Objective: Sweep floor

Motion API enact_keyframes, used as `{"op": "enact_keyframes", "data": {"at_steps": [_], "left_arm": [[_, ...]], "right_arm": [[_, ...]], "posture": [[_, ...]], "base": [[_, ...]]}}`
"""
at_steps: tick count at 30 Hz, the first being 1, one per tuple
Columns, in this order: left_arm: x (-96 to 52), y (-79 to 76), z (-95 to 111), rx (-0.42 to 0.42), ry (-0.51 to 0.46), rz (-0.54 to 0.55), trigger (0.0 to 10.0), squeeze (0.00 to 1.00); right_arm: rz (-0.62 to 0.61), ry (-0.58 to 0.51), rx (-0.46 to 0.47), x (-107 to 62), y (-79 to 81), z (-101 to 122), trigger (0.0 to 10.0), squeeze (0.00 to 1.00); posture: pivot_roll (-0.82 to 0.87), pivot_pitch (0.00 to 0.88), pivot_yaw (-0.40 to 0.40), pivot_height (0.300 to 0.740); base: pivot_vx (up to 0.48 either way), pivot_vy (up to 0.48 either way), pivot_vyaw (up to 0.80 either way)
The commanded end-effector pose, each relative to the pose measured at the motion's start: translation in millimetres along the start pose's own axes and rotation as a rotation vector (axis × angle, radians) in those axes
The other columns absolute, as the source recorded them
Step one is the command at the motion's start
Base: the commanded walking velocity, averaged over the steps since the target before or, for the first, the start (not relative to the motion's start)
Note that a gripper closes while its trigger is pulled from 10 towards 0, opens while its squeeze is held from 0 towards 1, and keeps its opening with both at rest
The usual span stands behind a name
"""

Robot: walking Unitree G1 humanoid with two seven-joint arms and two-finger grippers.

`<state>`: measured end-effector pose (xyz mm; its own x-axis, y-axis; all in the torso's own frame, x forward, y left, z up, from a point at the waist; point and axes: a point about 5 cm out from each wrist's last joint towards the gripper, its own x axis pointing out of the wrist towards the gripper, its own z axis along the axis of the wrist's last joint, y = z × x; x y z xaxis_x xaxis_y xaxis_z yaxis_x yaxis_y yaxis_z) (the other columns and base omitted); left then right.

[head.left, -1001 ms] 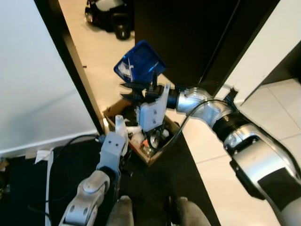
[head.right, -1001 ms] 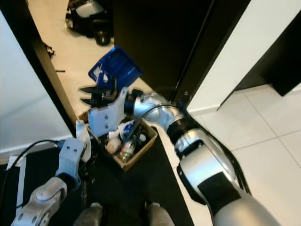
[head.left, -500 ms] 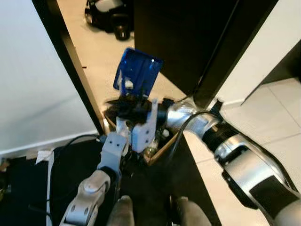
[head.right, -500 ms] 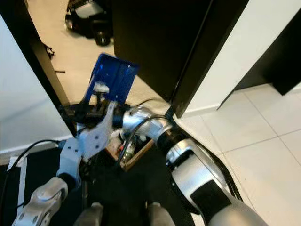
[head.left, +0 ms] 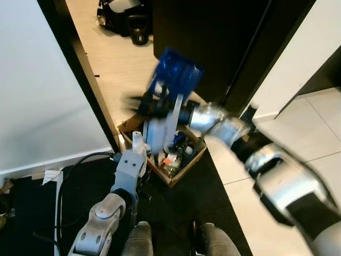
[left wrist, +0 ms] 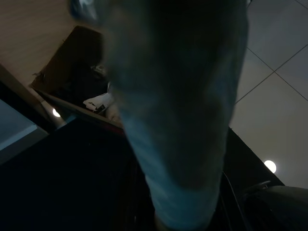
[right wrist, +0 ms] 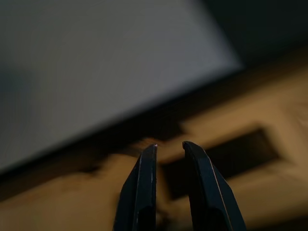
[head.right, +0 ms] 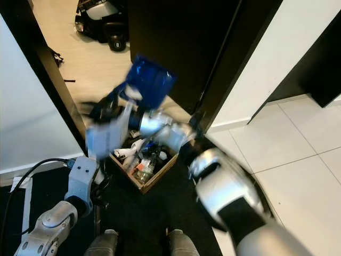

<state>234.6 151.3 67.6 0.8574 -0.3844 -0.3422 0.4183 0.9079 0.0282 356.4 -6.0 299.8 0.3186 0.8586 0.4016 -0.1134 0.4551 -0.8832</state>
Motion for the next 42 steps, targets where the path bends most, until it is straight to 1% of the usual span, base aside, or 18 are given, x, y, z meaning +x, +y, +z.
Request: {"op": "enact_keyframes", "data": {"at_steps": [1,3,5,6,9,10,11,12,16,21,23,27,31,33,35,36,39,42], "left_arm": [[2.5,-17.9,-5,-0.056,0.003,-0.082,10.0,0.0],[3.5,-18.9,-5,-0.058,0.001,-0.081,10.0,0.0],[4.3,-19.3,-4,-0.061,0.0,-0.08,10.0,0.0],[4.9,-20.2,-4,-0.061,-0.001,-0.084,10.0,0.0],[5.4,-21.1,-3,-0.061,-0.001,-0.089,10.0,0.0],[5.4,-21.5,-4,-0.059,0.001,-0.095,10.0,0.0],[5.4,-21.5,-4,-0.059,0.001,-0.095,10.0,0.0],[5.5,-21.6,-4,-0.056,0.002,-0.099,10.0,0.0],[6.5,-19.8,-3,-0.052,0.001,-0.096,10.0,0.0],[7.1,-20.2,-3,-0.049,-0.001,-0.093,10.0,0.0],[7.1,-20.2,-3,-0.049,-0.001,-0.093,10.0,0.0],[8.9,-20.1,-3,-0.045,0.0,-0.099,10.0,0.0],[9.8,-19.6,-3,-0.043,0.0,-0.1,10.0,0.0],[12.7,-17.4,-2,-0.035,-0.002,-0.102,10.0,0.0],[14.8,-15.1,-1,-0.028,-0.002,-0.1,10.0,0.0],[14.8,-15.1,-1,-0.028,-0.002,-0.1,10.0,0.0],[17.6,-10.5,-2,-0.014,0.001,-0.084,10.0,0.0],[20.5,-0.7,-6,-0.01,0.004,-0.01,10.0,0.0]], "right_arm": [[-0.096,0.046,0.09,-2.9,3.0,-5,10.0,0.0],[-0.189,0.081,0.21,-4.9,17.4,-6,10.0,0.0],[-0.234,0.096,0.256,-5.4,24.2,-5,10.0,0.0],[-0.318,0.13,0.283,-4.8,17.3,-8,10.0,0.0],[-0.396,0.156,0.296,-4.1,4.6,-12,10.0,0.0],[-0.451,0.16,0.291,-3.2,-11.5,-14,10.0,0.0],[-0.451,0.16,0.291,-3.2,-11.5,-14,10.0,0.0],[-0.495,0.161,0.288,-4.2,-25.2,-15,10.0,0.0],[-0.501,0.145,0.287,-9.7,-29.7,-16,10.0,0.0],[-0.504,0.178,0.327,-27.5,-14.5,-21,10.0,0.0],[-0.504,0.178,0.327,-27.5,-14.5,-21,10.0,0.0],[-0.55,0.318,0.464,-69.8,20.7,-34,10.0,0.0],[-0.563,0.35,0.499,-78.6,28.0,-35,10.0,0.0],[-0.632,0.486,0.62,-114.3,51.5,-45,10.0,0.0],[-0.689,0.594,0.709,-141.0,67.8,-52,10.0,0.0],[-0.689,0.594,0.709,-141.0,67.8,-52,10.0,0.0],[-0.669,0.716,0.711,-172.1,85.7,-58,10.0,0.0],[-0.623,0.904,0.807,-211.1,116.3,-63,10.0,0.0]], "posture": [[0.13,0.161,-0.059,0.74],[0.13,0.164,-0.063,0.74],[0.14,0.167,-0.058,0.74],[0.13,0.168,-0.055,0.74],[0.13,0.168,-0.053,0.74],[0.13,0.168,-0.049,0.74],[0.13,0.168,-0.049,0.74],[0.13,0.165,-0.049,0.74],[0.13,0.162,-0.052,0.74],[0.13,0.159,-0.054,0.74],[0.13,0.159,-0.054,0.74],[0.12,0.151,-0.044,0.74],[0.11,0.15,-0.043,0.74],[0.1,0.14,-0.03,0.74],[0.1,0.138,-0.026,0.74],[0.1,0.138,-0.026,0.74],[0.09,0.133,-0.019,0.74],[0.08,0.128,-0.015,0.74]], "base": [[0.0,0.0,0.0],[0.0,0.0,0.0],[0.0,0.0,0.0],[0.0,0.0,0.0],[0.0,0.0,0.0],[0.0,0.0,0.0],[0.0,0.0,0.0],[0.0,0.0,0.0],[0.0,0.0,0.0],[0.0,0.0,0.0],[0.0,0.0,0.0],[0.0,0.0,0.0],[0.0,0.0,0.0],[0.0,0.0,0.0],[0.0,0.0,0.0],[0.0,0.0,0.0],[0.0,0.0,0.0],[0.0,0.0,0.0]]}}
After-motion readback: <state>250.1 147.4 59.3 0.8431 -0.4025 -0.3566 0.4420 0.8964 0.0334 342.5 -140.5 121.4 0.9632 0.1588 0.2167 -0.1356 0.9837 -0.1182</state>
